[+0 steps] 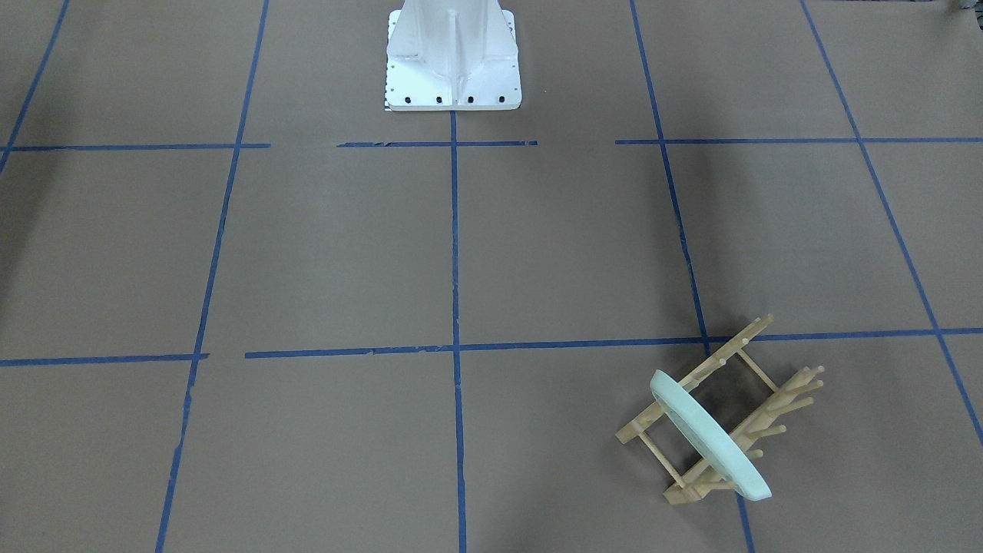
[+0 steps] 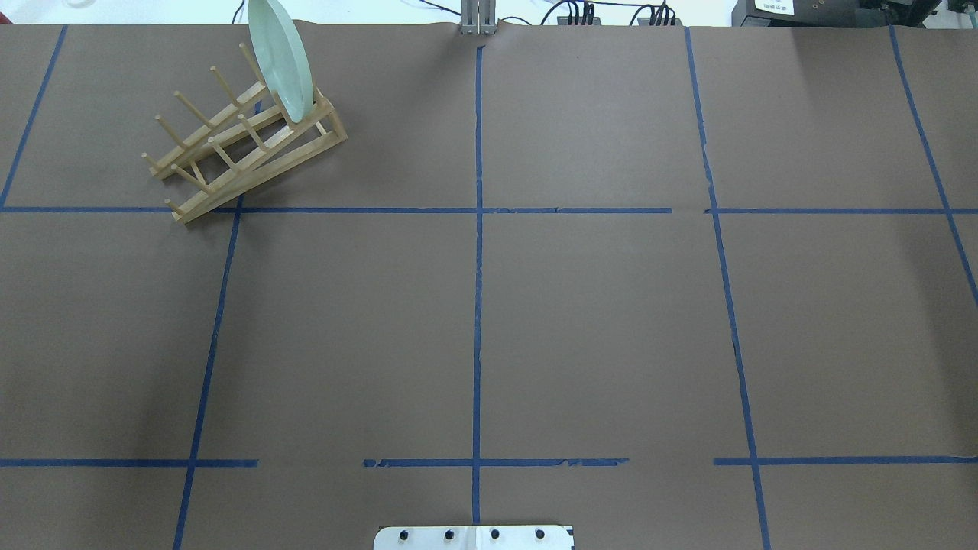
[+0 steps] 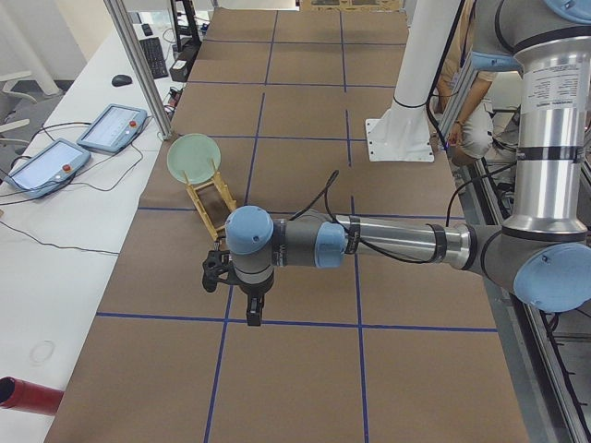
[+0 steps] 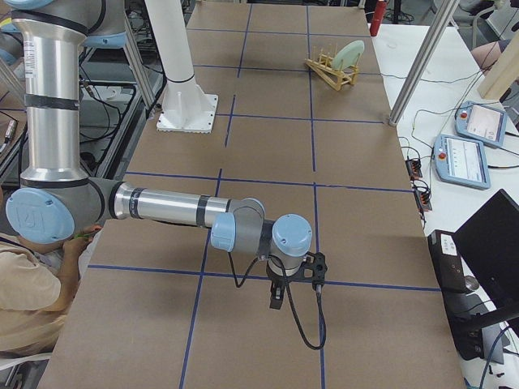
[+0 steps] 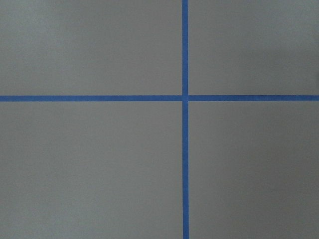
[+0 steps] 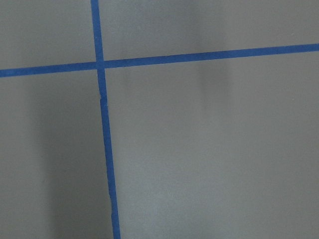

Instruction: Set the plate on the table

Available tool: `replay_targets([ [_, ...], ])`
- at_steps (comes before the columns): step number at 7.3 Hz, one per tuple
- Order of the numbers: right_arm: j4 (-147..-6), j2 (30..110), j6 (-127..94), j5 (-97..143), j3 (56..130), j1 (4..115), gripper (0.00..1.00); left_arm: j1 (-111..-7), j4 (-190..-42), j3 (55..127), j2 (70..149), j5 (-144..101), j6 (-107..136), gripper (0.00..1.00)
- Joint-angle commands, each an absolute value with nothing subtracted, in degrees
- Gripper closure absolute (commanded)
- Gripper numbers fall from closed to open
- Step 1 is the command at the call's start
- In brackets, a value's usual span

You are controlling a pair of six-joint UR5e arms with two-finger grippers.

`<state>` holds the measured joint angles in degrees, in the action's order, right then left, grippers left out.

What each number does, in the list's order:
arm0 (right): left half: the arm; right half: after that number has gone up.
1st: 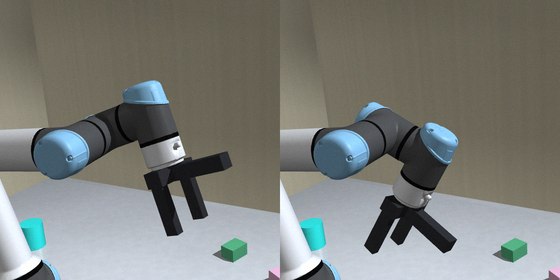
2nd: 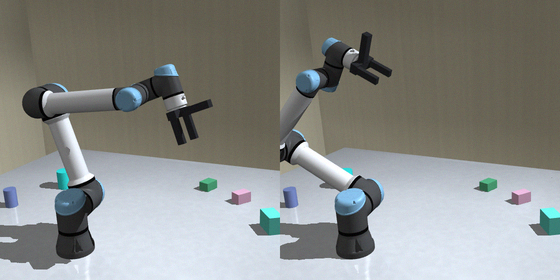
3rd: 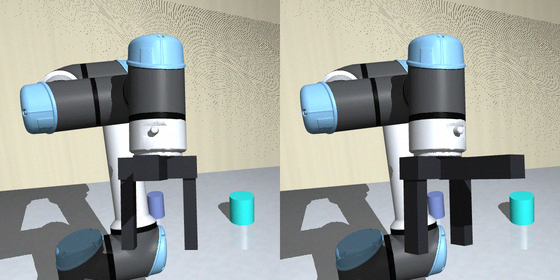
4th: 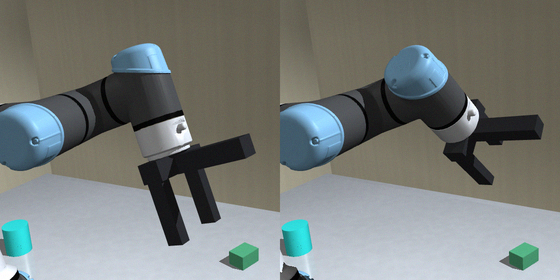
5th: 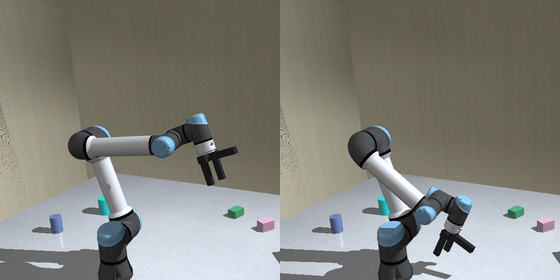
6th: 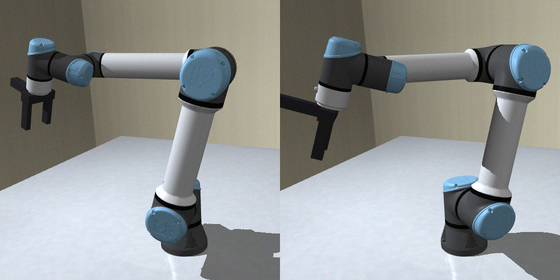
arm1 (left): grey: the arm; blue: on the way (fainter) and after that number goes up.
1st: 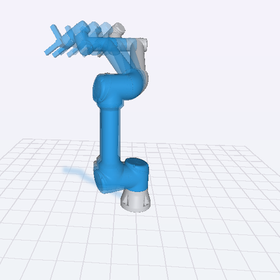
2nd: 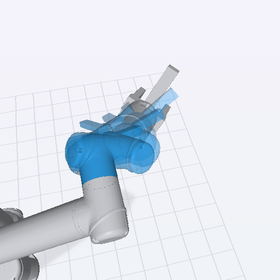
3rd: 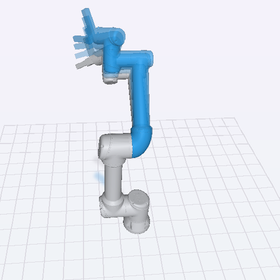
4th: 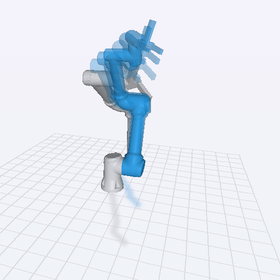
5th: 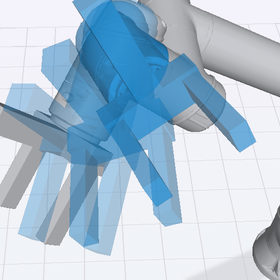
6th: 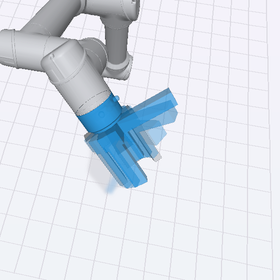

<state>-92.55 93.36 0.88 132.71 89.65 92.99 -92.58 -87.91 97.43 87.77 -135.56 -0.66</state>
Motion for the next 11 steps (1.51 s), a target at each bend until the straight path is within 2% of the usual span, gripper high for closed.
replay_targets([
  [1,-92.5,93.3,0.9,132.7,89.6,93.0,0.0,-92.4,-88.9,97.9,88.0,-135.6,-1.4,0.0],
  [6,-92.5,93.3,0.9,132.7,89.6,93.0,0.0,-92.7,-89.1,96.9,87.1,-135.7,-1.1,0.0],
  [7,-92.5,93.3,0.9,132.7,89.6,93.0,0.0,-93.1,-89.7,97.7,84.1,-139.1,-1.1,0.0],
  [9,-92.5,93.4,0.9,132.7,89.6,93.0,0.0,-92.6,-107.8,95.0,84.9,-143.2,4.3,0.0],
  [11,-92.5,93.4,0.9,132.7,89.6,93.0,0.0,-87.8,-128.7,87.9,92.1,-143.1,37.5,0.0],
])
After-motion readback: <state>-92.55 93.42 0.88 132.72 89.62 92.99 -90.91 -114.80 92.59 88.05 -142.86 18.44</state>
